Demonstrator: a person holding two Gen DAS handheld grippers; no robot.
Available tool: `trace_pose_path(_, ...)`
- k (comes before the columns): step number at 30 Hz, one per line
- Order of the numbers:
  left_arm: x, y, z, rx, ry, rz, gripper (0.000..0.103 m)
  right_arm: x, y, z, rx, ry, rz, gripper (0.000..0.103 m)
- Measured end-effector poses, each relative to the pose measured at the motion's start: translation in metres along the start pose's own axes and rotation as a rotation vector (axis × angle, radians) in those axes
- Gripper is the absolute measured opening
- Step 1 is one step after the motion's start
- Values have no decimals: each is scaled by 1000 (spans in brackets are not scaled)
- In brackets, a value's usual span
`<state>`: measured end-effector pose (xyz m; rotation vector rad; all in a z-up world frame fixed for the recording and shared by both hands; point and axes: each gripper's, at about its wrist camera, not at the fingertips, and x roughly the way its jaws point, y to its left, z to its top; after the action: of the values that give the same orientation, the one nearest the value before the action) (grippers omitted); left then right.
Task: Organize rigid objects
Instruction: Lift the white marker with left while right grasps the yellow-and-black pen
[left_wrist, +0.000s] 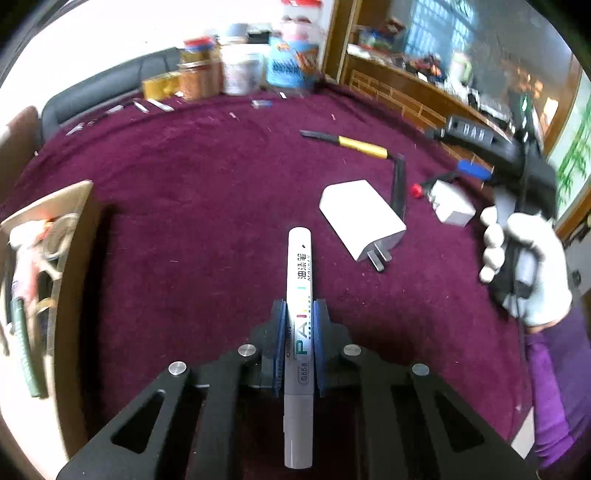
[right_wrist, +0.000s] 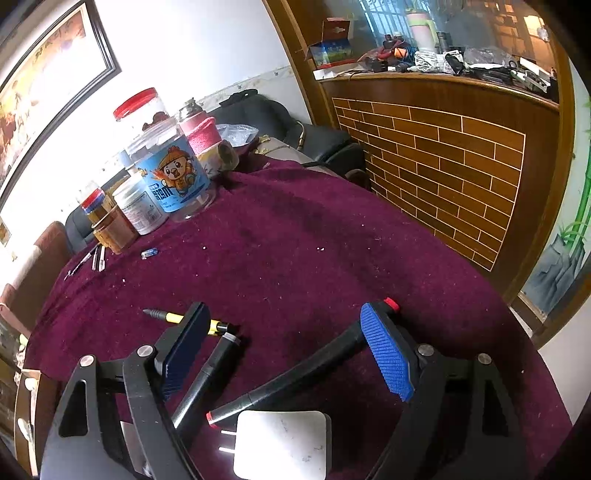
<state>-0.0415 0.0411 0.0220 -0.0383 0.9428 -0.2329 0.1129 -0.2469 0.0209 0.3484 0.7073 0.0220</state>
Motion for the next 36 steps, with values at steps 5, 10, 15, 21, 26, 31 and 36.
trace_pose_path(5, -46, 29, -8, -105, -77, -83, 11, -5, 8, -1, -40, -40, -4, 85)
trace_pose_path(10, -85, 52, -23, -146, -138, -135, 11, -32, 37, -5, -94, -4, 119, 85)
trace_pose_path(15, -107, 72, -34, -183, -171, -169, 11, -23, 91, -8, -342, 91, 103, 85)
trace_pose_path(21, -124, 97, -50, -221, -201, -152, 11, 43, 123, -1, -539, 240, -13, 84)
trace_pose_path(26, -121, 129, -56, -294, -188, -121, 11, 88, 133, 1, -613, 344, -25, 79)
trace_pose_path(31, -114, 155, -60, -356, -173, -116, 12, 108, 135, 9, -590, 411, 66, 43)
trace_pose_path(36, -114, 156, -56, -359, -181, -131, 11, 106, 140, 9, -589, 455, 74, 7)
